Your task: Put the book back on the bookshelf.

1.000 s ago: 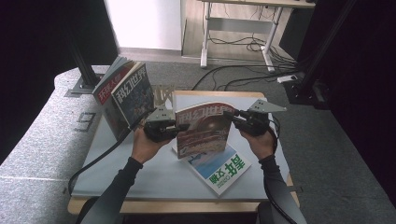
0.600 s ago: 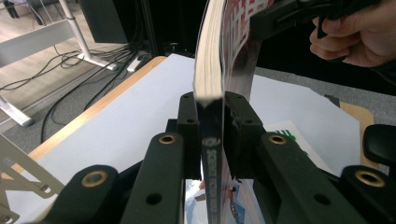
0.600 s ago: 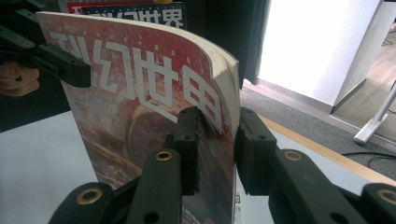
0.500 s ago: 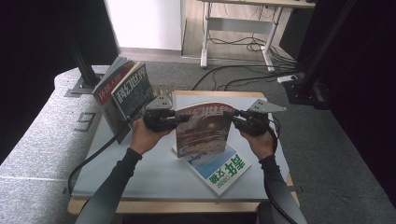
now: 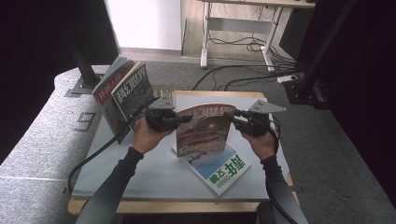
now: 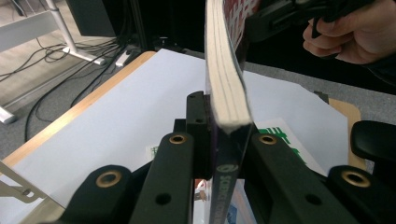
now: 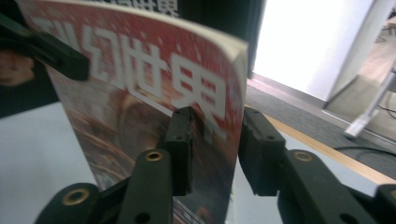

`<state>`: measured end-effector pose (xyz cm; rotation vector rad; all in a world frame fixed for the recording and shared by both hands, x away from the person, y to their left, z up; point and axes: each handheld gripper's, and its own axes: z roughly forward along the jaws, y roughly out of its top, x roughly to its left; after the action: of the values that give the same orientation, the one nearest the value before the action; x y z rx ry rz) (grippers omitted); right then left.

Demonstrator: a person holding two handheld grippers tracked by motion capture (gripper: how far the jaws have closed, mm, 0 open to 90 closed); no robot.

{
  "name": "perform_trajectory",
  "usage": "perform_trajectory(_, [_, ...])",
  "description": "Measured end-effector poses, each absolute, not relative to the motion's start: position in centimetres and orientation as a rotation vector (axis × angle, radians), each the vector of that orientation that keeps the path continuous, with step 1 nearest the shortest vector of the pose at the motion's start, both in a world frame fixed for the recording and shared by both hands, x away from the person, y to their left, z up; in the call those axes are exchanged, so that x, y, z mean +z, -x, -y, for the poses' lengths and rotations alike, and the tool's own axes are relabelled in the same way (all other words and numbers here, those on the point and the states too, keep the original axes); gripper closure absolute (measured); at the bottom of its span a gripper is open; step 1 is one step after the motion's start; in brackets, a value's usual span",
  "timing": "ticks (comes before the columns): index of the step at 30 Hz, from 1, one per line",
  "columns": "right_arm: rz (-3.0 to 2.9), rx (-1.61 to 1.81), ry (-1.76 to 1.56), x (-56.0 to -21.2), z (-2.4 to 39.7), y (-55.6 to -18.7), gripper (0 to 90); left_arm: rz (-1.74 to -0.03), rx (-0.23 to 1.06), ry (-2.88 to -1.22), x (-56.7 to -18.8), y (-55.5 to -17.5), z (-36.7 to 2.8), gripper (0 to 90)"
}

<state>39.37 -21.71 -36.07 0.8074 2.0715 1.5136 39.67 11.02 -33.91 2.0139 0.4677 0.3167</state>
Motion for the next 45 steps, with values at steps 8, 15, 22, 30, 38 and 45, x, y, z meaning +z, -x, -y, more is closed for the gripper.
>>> perform_trajectory(8, [-2.059, 1.452, -0.882, -37.4, 23.3, -39.4, 46.9, -0.474, 0.312, -2.008, -34.0, -39.8, -11.2, 83.7])
perform_trajectory(15, [-2.088, 1.336, -0.983, -39.4, 24.8, -39.9, 32.3, -0.468, 0.313, -2.011, -34.0, -39.7, -11.1, 83.6])
perform_trajectory(22, [-2.101, 1.231, -1.070, -41.8, 25.9, -40.0, 19.0, -0.476, 0.313, -2.008, -34.0, -39.7, -11.1, 83.6])
perform_trajectory(30, [-2.091, 1.133, -1.198, -44.4, 27.3, -40.0, 9.1, -0.477, 0.309, -2.007, -34.0, -39.7, -11.2, 83.5])
perform_trajectory(38, [-2.069, 1.064, -1.285, -47.1, 29.1, -39.4, 0.7, -0.463, 0.310, -2.011, -34.0, -39.7, -11.2, 83.5])
perform_trajectory(45, [-2.055, 1.018, -1.362, -49.4, 30.3, -39.0, 0.0, -0.461, 0.312, -2.013, -34.0, -39.6, -11.1, 83.4])
